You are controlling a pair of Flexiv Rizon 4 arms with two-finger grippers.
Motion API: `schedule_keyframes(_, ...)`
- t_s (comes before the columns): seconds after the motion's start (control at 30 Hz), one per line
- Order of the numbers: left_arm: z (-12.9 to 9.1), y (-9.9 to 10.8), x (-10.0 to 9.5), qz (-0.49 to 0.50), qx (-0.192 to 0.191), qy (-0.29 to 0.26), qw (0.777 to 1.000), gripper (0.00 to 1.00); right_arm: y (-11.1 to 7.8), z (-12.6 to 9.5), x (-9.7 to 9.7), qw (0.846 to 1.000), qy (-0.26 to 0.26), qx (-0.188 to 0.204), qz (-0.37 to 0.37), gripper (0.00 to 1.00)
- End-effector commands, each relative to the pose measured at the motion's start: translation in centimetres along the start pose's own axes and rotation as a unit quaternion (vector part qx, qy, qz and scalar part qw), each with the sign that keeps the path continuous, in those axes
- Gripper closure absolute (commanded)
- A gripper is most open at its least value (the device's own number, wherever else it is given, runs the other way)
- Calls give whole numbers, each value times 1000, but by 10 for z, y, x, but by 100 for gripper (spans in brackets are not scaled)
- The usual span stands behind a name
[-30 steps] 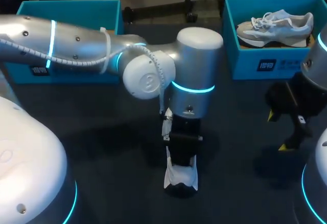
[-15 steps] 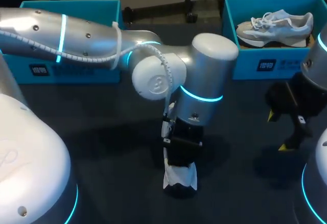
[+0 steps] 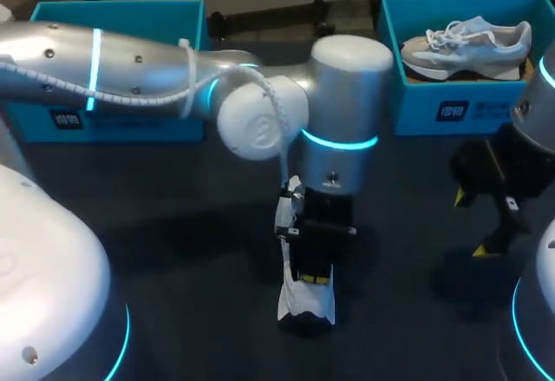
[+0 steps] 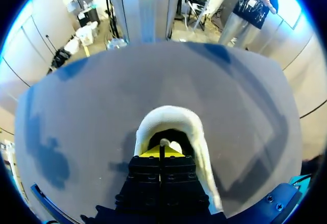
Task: Take the shoe out of the shoebox, open the shoe tongue, remove and reinsert the insole, then place the shoe into the shoebox
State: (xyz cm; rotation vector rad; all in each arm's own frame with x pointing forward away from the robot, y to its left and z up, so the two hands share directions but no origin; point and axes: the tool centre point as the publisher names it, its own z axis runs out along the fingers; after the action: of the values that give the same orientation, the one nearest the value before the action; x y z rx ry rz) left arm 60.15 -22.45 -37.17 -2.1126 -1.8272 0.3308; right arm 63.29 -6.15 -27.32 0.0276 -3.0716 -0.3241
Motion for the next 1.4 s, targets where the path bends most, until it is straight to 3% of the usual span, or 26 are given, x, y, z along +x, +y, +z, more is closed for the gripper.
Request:
schedule_keyframes(0.03,4,0,8,2,10,-38,999,100,0,1,1,1000,-1,1,0,0)
schedule_keyframes(0.3,32,5,3,-8,27,-54,998,100,0,1,1,1000,-1,1,0,0)
schedule_keyframes(0.5,41,17,4,-20,1,-44,999,100,0,1,1,1000,-1,1,0,0)
schedule_keyframes(0.67,28,21,11,-24,-12,-41,999,100,0,1,1,1000,-1,1,0,0)
schedule_keyframes(0.97,-11,6,17,-7,-50,-46,998,100,0,1,1,1000,-1,1,0,0)
schedule_keyframes(1.13,-17,11,12,-18,-88,-43,995,100,0,1,1,1000,-1,1,0,0)
schedule_keyframes(1.4,-13,26,11,-41,-118,-49,991,100,0,1,1,1000,-1,1,0,0)
